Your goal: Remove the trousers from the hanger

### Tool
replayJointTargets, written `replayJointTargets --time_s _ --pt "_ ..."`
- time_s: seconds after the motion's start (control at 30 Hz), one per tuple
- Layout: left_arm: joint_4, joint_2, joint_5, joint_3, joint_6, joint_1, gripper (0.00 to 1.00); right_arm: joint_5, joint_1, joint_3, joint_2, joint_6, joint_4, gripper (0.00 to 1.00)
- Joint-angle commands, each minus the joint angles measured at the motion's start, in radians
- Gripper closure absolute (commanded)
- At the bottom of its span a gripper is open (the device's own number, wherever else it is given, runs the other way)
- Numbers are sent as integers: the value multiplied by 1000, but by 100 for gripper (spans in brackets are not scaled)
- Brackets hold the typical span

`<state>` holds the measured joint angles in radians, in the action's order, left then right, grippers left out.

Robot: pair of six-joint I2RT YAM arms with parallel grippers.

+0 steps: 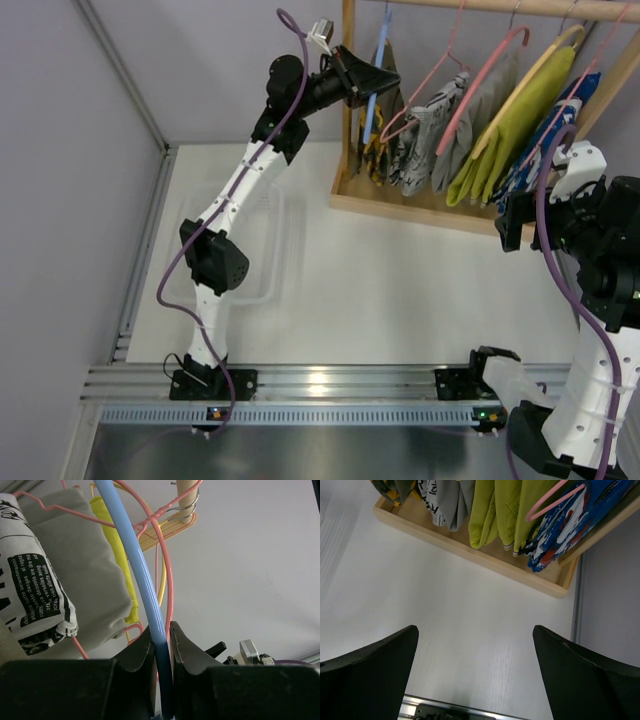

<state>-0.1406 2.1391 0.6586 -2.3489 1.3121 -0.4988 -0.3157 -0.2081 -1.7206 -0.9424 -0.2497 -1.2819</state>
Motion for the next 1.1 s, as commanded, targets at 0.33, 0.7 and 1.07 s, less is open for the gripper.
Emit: replayJointTargets --time_s 0.33,0.7,1.07 --pt "-254 -80 -42 -179 -217 -29 100 -33 -11 -11 8 -6 3 1" --pt "-252 -197 -13 -96 -240 -27 100 -54 -10 -59 -13 -23 9 1" --pt "-252 -405 19 222 -166 -32 100 -167 -8 -109 -52 44 84 1"
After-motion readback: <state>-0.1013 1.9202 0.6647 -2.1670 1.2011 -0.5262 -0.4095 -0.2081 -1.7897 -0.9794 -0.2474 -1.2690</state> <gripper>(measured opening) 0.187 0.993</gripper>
